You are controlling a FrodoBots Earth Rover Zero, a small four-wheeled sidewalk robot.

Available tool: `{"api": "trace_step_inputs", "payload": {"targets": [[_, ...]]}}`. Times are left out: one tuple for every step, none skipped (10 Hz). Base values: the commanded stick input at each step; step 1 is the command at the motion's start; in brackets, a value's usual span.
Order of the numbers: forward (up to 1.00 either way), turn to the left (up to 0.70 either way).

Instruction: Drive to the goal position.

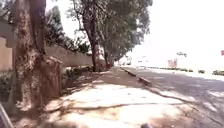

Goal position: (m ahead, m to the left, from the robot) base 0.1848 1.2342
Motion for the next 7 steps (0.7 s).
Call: {"api": "trace_step_inputs", "payload": {"targets": [[0.70,0.00],[0.70,0.00],[0.70,0.00],[0.70,0.00],[0.70,0.00],[0.70,0.00],[0.70,-0.11]]}}
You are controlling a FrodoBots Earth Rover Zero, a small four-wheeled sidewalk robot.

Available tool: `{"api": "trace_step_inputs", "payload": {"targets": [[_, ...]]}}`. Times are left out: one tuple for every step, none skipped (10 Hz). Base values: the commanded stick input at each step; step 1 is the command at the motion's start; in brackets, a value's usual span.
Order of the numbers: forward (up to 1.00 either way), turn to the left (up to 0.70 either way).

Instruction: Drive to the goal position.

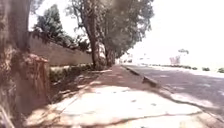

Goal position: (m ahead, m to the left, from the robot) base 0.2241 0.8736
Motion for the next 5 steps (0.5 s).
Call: {"api": "trace_step_inputs", "payload": {"targets": [[0.70,-0.23],[0.70,-0.18],[0.70,-0.06],[0.70,0.00],[0.70,0.00]]}}
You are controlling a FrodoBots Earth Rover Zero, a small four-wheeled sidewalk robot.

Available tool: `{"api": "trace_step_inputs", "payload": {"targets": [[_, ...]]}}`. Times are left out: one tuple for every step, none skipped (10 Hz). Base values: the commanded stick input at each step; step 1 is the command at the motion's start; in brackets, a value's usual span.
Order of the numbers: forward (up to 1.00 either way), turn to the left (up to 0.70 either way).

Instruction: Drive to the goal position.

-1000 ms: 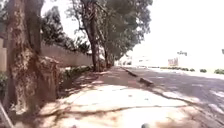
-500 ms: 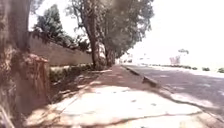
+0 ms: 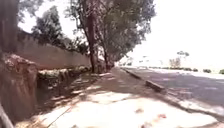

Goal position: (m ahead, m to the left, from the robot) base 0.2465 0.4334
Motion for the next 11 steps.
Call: {"api": "trace_step_inputs", "payload": {"targets": [[0.70,0.00],[0.70,0.00],[0.70,0.00],[0.70,0.00],[0.70,0.00],[0.70,0.00],[0.70,0.00],[0.70,0.00],[0.70,0.00],[0.70,0.00],[0.70,0.00]]}}
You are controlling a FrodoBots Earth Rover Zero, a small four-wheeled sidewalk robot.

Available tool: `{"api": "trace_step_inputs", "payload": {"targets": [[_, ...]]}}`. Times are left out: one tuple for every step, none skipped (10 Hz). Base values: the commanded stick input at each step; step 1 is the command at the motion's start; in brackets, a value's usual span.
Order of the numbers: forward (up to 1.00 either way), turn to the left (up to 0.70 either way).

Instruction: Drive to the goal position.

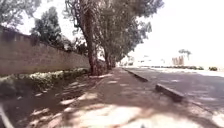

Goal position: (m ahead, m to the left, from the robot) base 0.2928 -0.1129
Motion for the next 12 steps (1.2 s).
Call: {"api": "trace_step_inputs", "payload": {"targets": [[0.70,0.00],[0.70,0.00],[0.70,-0.02],[0.70,-0.06],[0.70,-0.10],[0.70,-0.14],[0.70,-0.18],[0.70,-0.22],[0.70,-0.26],[0.70,-0.30],[0.70,-0.34],[0.70,-0.35]]}}
